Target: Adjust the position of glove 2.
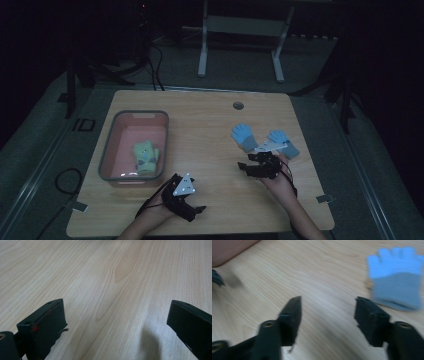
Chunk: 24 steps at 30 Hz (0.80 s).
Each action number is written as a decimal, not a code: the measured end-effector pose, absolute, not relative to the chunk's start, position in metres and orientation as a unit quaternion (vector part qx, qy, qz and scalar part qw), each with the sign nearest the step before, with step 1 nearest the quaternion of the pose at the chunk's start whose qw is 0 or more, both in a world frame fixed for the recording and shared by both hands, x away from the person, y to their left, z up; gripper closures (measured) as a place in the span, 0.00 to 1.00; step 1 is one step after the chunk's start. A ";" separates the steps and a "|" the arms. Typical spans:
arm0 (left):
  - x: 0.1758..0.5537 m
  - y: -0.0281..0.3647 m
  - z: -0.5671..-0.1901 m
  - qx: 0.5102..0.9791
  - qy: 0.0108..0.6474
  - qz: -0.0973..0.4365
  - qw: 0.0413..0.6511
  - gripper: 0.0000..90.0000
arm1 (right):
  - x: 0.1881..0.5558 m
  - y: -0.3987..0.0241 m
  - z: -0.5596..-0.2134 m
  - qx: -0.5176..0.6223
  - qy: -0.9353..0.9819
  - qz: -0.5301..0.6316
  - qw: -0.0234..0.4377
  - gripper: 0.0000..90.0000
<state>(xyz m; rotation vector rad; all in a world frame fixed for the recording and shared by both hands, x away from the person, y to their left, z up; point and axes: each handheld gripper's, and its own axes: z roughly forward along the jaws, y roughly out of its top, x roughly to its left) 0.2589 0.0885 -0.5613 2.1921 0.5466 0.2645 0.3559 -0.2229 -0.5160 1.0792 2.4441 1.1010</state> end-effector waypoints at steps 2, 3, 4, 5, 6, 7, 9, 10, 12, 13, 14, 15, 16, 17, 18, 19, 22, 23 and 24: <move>0.258 0.089 -0.561 0.873 0.218 0.109 0.423 0.03 | 0.360 -0.228 -0.515 0.368 0.843 0.370 0.135 0.54; 0.257 0.089 -0.561 0.873 0.217 0.111 0.423 0.03 | 0.362 -0.230 -0.514 0.367 0.843 0.369 0.136 0.55; 0.256 0.090 -0.561 0.870 0.219 0.110 0.427 0.03 | 0.366 -0.231 -0.514 0.367 0.842 0.371 0.135 0.57; 0.256 0.090 -0.561 0.870 0.219 0.108 0.429 0.03 | 0.369 -0.233 -0.513 0.366 0.841 0.375 0.135 0.61; 0.255 0.090 -0.561 0.870 0.218 0.106 0.429 0.03 | 0.373 -0.233 -0.512 0.366 0.840 0.375 0.141 0.61; 0.255 0.091 -0.561 0.870 0.217 0.106 0.429 0.03 | 0.377 -0.234 -0.511 0.367 0.840 0.373 0.143 0.63; 0.255 0.091 -0.562 0.871 0.213 0.103 0.431 0.03 | 0.386 -0.234 -0.508 0.366 0.839 0.375 0.147 0.67; 0.255 0.092 -0.562 0.870 0.212 0.102 0.432 0.03 | 0.392 -0.234 -0.507 0.368 0.838 0.373 0.153 0.68; 0.256 0.093 -0.561 0.868 0.214 0.099 0.438 0.03 | 0.403 -0.234 -0.506 0.377 0.835 0.372 0.150 0.71; 0.256 0.094 -0.561 0.867 0.215 0.099 0.438 0.03 | 0.409 -0.235 -0.505 0.381 0.833 0.372 0.149 0.74; 0.256 0.094 -0.561 0.866 0.216 0.099 0.439 0.03 | 0.414 -0.235 -0.505 0.388 0.831 0.371 0.145 0.74; 0.256 0.094 -0.562 0.866 0.217 0.099 0.439 0.03 | 0.420 -0.235 -0.506 0.392 0.830 0.369 0.144 0.74; 0.256 0.095 -0.562 0.866 0.217 0.097 0.440 0.03 | 0.425 -0.234 -0.506 0.392 0.830 0.371 0.141 0.73; 0.256 0.095 -0.562 0.866 0.216 0.096 0.441 0.03 | 0.430 -0.233 -0.507 0.389 0.831 0.372 0.140 0.70; 0.256 0.094 -0.562 0.866 0.216 0.096 0.440 0.03 | 0.435 -0.232 -0.508 0.387 0.832 0.373 0.139 0.68; 0.256 0.094 -0.562 0.866 0.214 0.098 0.440 0.03 | 0.439 -0.230 -0.509 0.384 0.833 0.373 0.140 0.66; 0.256 0.094 -0.562 0.867 0.211 0.097 0.441 0.03 | 0.451 -0.226 -0.514 0.378 0.836 0.370 0.148 0.62; 0.256 0.094 -0.561 0.866 0.211 0.095 0.443 0.03 | 0.455 -0.225 -0.516 0.377 0.835 0.369 0.152 0.62; 0.256 0.094 -0.561 0.866 0.211 0.095 0.444 0.03 | 0.458 -0.224 -0.517 0.377 0.835 0.369 0.155 0.62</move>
